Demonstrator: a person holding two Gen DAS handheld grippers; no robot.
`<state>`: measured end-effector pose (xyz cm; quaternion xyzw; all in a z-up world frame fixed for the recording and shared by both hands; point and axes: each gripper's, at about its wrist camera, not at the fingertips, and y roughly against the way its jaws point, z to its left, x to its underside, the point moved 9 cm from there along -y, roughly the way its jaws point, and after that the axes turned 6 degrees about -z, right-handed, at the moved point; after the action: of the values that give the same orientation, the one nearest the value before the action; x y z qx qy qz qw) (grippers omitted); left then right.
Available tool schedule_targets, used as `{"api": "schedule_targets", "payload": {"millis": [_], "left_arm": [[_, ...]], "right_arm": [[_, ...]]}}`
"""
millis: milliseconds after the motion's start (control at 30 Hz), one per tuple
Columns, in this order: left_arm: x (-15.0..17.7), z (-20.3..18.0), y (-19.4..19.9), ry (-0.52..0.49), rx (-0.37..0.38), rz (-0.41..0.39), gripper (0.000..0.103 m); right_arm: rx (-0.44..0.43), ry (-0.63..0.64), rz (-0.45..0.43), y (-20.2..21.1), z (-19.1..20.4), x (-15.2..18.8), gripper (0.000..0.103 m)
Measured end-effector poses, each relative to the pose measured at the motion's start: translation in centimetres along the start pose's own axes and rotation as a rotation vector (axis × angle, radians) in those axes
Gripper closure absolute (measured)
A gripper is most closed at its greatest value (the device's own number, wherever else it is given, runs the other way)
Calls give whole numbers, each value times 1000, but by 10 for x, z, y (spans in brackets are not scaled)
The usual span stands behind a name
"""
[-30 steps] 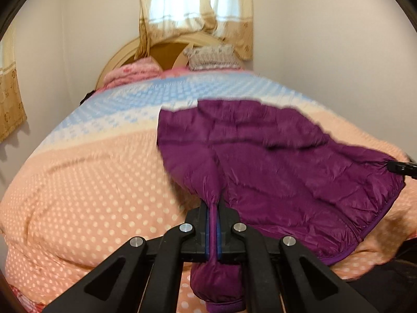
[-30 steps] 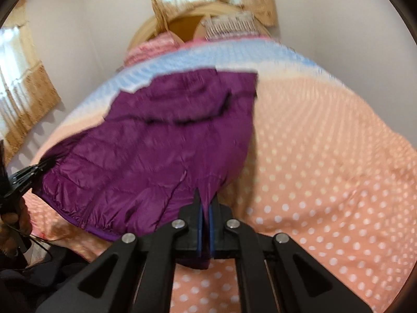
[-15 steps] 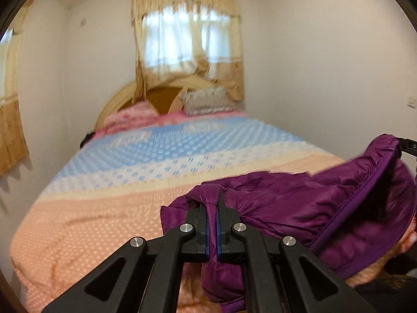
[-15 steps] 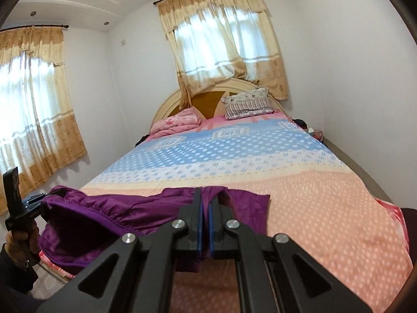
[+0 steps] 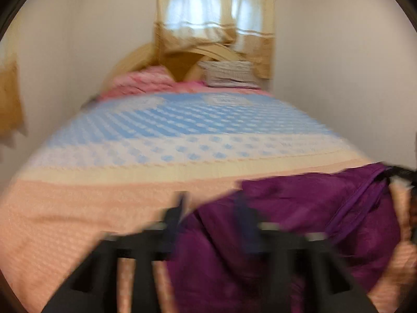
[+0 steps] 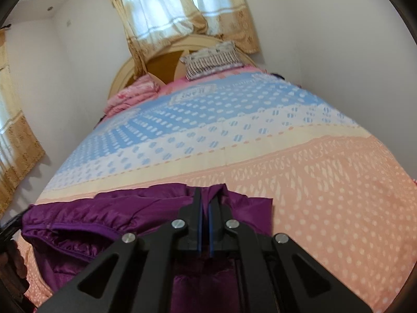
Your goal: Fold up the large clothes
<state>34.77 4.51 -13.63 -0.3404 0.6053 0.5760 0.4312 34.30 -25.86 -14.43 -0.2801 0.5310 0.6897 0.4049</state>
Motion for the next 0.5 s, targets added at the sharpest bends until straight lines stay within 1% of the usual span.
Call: {"api": "schedule_targets", "payload": {"millis": [33,67,100,133,233,333,367,400,433,467,500], "left_arm": [[-2,6,2,-14,-49,-36,10],[-6,12,3,-13,-85,-75,6],[-8,17,1,2,-87,-88,5],[-7,18,-2,15,-84,-80,5],[-2,21,-20,31,-122,-48,5],[7,13,-41,46,-141,-3,5],[9,7,-47,47,-140,7,5],[13,5,-51,46,-151,11,5],[15,-1,-55,34,-169,18,5],[16,-3,-57,21,-191,24,5],[16,-4,-60,7,-226,28,5]], "right_arm": [[11,5,6,-7,0,0,99],[14,6,18,-14,-1,2,99],[6,2,45,-24,-1,6,98],[10,2,54,-31,-1,8,98],[41,7,72,-51,-2,7,98],[58,-17,86,-68,1,1,96],[56,-25,88,-73,2,-2,88],[44,-37,88,-76,5,-6,74],[35,-44,80,-77,8,-9,66],[28,-46,63,-75,11,-13,50],[39,-40,31,-68,14,-19,34]]}}
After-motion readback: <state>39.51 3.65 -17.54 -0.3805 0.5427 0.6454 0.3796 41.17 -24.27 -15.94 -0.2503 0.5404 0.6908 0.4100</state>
